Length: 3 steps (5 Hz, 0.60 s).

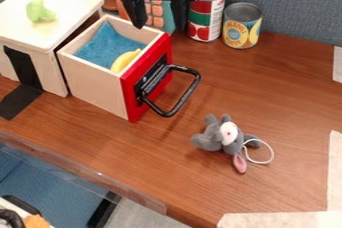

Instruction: Take the banana out of the drawer and put above the gray object

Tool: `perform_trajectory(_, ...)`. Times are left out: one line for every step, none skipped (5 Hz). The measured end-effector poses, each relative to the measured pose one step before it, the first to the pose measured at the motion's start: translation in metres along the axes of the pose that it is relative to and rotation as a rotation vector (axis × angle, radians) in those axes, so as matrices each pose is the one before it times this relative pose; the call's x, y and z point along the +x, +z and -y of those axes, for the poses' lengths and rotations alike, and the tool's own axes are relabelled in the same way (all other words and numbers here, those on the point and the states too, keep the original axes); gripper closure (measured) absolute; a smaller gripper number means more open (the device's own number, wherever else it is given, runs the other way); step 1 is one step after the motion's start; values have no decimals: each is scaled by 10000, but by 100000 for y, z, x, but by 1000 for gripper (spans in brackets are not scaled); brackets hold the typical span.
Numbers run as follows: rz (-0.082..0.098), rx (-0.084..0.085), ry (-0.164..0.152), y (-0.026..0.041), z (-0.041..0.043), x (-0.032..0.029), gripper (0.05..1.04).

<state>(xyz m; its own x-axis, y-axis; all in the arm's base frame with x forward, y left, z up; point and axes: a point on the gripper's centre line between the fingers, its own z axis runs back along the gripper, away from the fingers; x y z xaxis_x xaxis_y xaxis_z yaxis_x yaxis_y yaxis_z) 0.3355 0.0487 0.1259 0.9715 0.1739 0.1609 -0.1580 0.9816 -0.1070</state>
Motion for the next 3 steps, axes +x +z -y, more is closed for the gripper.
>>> perform_trajectory(-397,5,36,-1206,-149,-339,83)
perform_trajectory(-16,192,342,148,-1130,99,83)
perform_trajectory(242,73,708,616,-2596,466,83)
